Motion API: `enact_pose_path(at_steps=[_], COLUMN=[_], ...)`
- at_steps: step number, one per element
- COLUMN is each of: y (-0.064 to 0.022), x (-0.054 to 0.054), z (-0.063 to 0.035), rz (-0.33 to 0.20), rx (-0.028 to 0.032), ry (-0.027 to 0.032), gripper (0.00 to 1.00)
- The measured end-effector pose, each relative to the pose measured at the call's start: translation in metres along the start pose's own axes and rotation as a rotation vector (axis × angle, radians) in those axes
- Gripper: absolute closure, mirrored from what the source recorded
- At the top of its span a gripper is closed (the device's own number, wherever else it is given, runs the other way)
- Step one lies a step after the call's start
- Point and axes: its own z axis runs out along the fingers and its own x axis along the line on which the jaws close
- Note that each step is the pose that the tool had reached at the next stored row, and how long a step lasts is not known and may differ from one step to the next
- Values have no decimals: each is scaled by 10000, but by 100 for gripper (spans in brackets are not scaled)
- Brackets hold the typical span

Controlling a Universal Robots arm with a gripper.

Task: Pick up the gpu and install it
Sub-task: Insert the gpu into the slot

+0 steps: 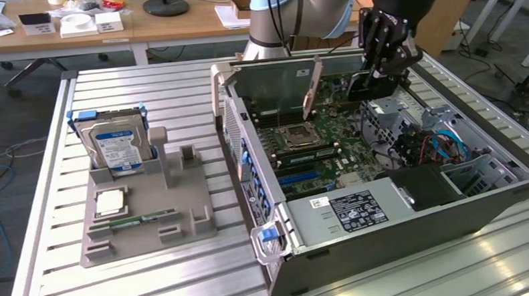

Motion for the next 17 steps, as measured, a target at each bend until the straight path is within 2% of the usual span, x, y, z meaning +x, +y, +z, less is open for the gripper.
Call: enact_pose_path(at_steps=[9,17], y=[24,147], x=[3,13], z=[-1,-4], rz=[-1,-5], rx=[14,57], ry=[0,-10], gripper=[73,73])
